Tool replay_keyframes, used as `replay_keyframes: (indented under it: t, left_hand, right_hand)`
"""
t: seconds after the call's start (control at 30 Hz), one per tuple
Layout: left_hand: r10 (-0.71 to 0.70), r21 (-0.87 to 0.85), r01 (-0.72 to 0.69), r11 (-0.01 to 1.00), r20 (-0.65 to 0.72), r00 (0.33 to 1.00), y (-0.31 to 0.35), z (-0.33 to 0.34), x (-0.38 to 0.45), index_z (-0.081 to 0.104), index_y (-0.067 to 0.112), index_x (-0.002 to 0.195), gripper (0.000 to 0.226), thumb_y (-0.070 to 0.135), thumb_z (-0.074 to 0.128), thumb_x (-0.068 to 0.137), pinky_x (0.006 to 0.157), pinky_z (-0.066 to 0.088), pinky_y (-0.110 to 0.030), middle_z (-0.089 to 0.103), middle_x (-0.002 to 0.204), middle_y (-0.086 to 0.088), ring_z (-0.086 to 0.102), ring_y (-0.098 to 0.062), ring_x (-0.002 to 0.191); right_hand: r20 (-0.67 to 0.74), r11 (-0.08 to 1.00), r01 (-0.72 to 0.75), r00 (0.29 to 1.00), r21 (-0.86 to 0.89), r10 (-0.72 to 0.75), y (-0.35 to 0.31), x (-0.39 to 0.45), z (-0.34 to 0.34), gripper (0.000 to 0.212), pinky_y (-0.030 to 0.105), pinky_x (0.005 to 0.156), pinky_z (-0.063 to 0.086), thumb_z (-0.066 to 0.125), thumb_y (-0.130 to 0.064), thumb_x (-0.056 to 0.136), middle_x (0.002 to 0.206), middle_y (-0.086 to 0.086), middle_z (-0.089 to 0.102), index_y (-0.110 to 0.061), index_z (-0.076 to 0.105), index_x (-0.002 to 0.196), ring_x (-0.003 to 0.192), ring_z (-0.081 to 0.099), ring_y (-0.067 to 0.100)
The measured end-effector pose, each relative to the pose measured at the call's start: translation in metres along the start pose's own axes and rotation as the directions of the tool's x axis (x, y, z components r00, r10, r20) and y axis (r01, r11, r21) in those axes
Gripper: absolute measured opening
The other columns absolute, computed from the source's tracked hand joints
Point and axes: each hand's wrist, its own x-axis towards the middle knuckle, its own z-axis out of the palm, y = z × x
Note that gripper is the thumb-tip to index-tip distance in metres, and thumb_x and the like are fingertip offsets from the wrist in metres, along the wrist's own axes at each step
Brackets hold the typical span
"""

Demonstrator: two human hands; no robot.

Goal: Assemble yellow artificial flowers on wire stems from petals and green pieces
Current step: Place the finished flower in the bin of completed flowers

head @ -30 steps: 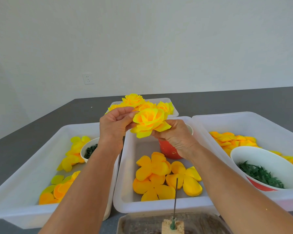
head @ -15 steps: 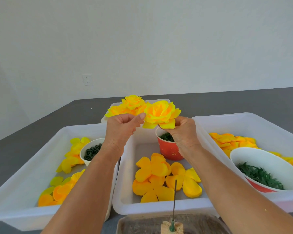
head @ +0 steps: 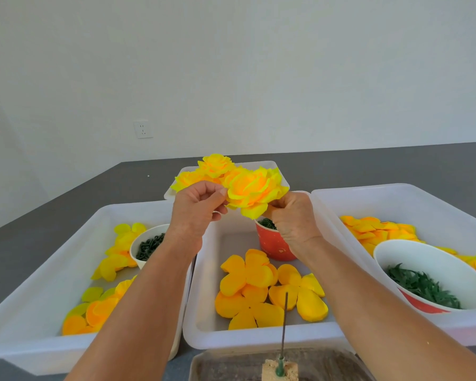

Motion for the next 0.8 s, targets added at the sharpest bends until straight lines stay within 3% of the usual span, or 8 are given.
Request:
replay_keyframes:
  t: [0.2, 0.3, 0.43, 0.57, 0.63, 0.73, 0.8]
  left_hand:
    - [-0.065, -0.055, 0.060, 0.997, -0.088, 0.994, -0.002, -0.001, 0.003, 0.067, 0.010, 0.081, 0.020, 0.020, 0.055, 0.093, 0.048, 0.041, -0.017, 0.062, 0.057, 0.005, 0.052, -0.007, 0.049]
    - [-0.080, -0.034, 0.078, 0.996, -0.076, 0.994, -0.003, 0.000, 0.002, 0.066, 0.013, 0.076, 0.023, 0.024, 0.056, 0.093, 0.049, 0.042, -0.018, 0.065, 0.061, 0.003, 0.054, -0.009, 0.051]
    - [-0.156, -0.023, 0.155, 0.988, -0.060, 0.986, -0.003, 0.003, 0.001, 0.066, 0.016, 0.078, 0.028, 0.037, 0.054, 0.092, 0.053, 0.045, -0.021, 0.069, 0.070, 0.002, 0.060, -0.009, 0.055]
    - [-0.200, -0.023, 0.199, 0.980, -0.009, 0.980, -0.003, 0.004, 0.000, 0.068, 0.012, 0.088, 0.037, 0.045, 0.049, 0.092, 0.059, 0.046, -0.025, 0.071, 0.077, -0.005, 0.066, -0.013, 0.061]
    - [-0.221, -0.045, 0.222, 0.974, 0.030, 0.975, -0.002, 0.005, -0.001, 0.067, 0.011, 0.091, 0.037, 0.045, 0.051, 0.091, 0.058, 0.047, -0.025, 0.071, 0.078, -0.005, 0.067, -0.013, 0.062]
    - [-0.249, -0.103, 0.255, 0.961, 0.072, 0.966, -0.003, 0.005, -0.002, 0.068, 0.013, 0.090, 0.024, 0.035, 0.058, 0.088, 0.058, 0.051, -0.026, 0.070, 0.074, -0.002, 0.064, -0.013, 0.061]
    - [-0.259, -0.159, 0.268, 0.950, 0.071, 0.963, -0.003, 0.005, -0.001, 0.068, 0.013, 0.090, 0.015, 0.024, 0.058, 0.090, 0.064, 0.053, -0.032, 0.070, 0.077, -0.003, 0.063, -0.018, 0.066]
  right_hand:
    - [-0.043, 0.986, -0.109, 0.992, 0.127, 0.116, -0.001, 0.001, -0.002, 0.015, 0.048, 0.087, 0.052, 0.080, -0.010, 0.070, 0.084, 0.008, 0.072, -0.010, 0.074, 0.083, 0.086, 0.067, 0.024]
    - [-0.024, 0.991, -0.089, 0.996, 0.096, 0.091, 0.000, 0.000, -0.002, 0.010, 0.049, 0.083, 0.053, 0.079, -0.008, 0.071, 0.081, 0.006, 0.072, -0.009, 0.074, 0.080, 0.082, 0.067, 0.023]
    - [-0.012, 0.991, -0.086, 0.996, 0.099, 0.088, 0.002, -0.001, -0.002, 0.016, 0.047, 0.083, 0.054, 0.078, -0.007, 0.073, 0.076, 0.000, 0.071, -0.022, 0.072, 0.073, 0.080, 0.067, 0.019]
    - [-0.007, 0.981, -0.132, 0.991, 0.140, 0.134, 0.005, -0.002, 0.000, 0.013, 0.047, 0.085, 0.054, 0.078, -0.009, 0.074, 0.084, 0.003, 0.073, -0.018, 0.074, 0.083, 0.086, 0.068, 0.022]
    - [0.001, 0.980, -0.148, 0.989, 0.130, 0.149, 0.006, -0.002, 0.002, 0.014, 0.045, 0.084, 0.054, 0.078, -0.009, 0.074, 0.083, 0.000, 0.073, -0.018, 0.075, 0.085, 0.085, 0.068, 0.021]
    - [0.020, 0.991, -0.114, 0.993, 0.073, 0.113, 0.010, -0.004, 0.004, 0.030, 0.033, 0.070, 0.050, 0.077, -0.002, 0.073, 0.056, -0.018, 0.064, -0.029, 0.067, 0.064, 0.066, 0.062, 0.011]
    - [0.019, 0.997, -0.070, 0.997, 0.023, 0.070, 0.012, -0.003, 0.005, 0.038, 0.029, 0.067, 0.044, 0.075, 0.001, 0.074, 0.049, -0.020, 0.057, -0.030, 0.060, 0.057, 0.059, 0.053, 0.007]
